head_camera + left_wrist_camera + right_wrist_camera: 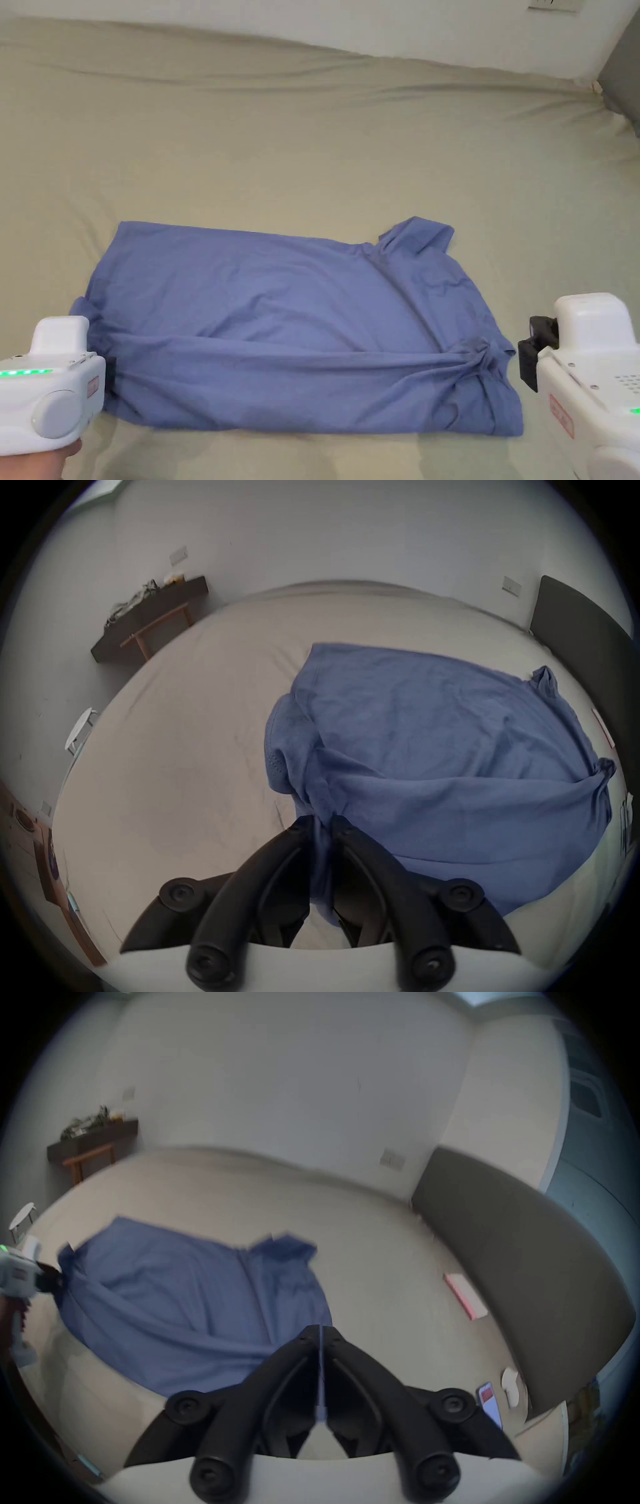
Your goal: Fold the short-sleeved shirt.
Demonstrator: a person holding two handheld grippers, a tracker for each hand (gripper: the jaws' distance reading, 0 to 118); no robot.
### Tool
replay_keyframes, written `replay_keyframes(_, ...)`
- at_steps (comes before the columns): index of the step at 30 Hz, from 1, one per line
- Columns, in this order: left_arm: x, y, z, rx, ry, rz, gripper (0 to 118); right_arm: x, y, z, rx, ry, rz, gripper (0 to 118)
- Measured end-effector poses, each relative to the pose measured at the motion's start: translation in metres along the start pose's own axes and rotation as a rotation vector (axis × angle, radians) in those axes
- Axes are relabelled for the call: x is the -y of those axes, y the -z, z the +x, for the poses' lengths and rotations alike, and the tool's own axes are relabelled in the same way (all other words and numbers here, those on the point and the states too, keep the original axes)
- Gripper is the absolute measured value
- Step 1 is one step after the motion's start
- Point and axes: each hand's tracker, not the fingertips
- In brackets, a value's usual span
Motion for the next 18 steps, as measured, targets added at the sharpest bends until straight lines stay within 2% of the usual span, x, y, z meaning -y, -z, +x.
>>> replay_keyframes(1, 0.001, -0.006, -0.002, 0.003, -0.027, 0.02, 7, 0.009, 0.016, 0.001, 0.016, 0.018, -0.036, 9)
replay_keyframes(3, 0.003, -0.012, -0.013, 0.017, -0.065, 0.03, 7, 0.033, 0.06, 0.007, -0.04, 0.104, -0.157, 66)
replay_keyframes(4, 0.004, -0.015, -0.014, 0.02, -0.074, 0.033, 7, 0.041, 0.077, 0.01, -0.072, 0.149, -0.241, 100)
replay_keyframes(5, 0.004, -0.018, -0.015, 0.026, -0.08, 0.041, 7, 0.05, 0.094, 0.013, -0.086, 0.198, -0.305, 118)
replay_keyframes(6, 0.003, -0.024, -0.016, 0.028, -0.08, 0.039, 7, 0.058, 0.108, 0.015, -0.09, 0.246, -0.34, 115)
replay_keyframes(9, 0.005, -0.024, -0.019, 0.039, -0.09, 0.031, 7, 0.076, 0.141, 0.016, -0.067, 0.222, -0.462, 110)
replay_keyframes(13, 0.01, -0.013, -0.026, 0.049, -0.107, 0.007, 7, 0.083, 0.148, 0.008, -0.069, 0.22, -0.445, 110)
replay_keyframes(16, 0.009, -0.009, -0.027, 0.054, -0.104, -0.011, 7, 0.08, 0.145, 0.003, -0.161, 0.266, -0.447, 84)
replay_keyframes(17, 0.009, -0.008, -0.028, 0.056, -0.103, -0.015, 7, 0.077, 0.142, 0.002, -0.158, 0.26, -0.446, 69)
replay_keyframes(18, 0.008, -0.009, -0.028, 0.059, -0.105, -0.017, 7, 0.075, 0.14, 0.001, -0.165, 0.252, -0.447, 60)
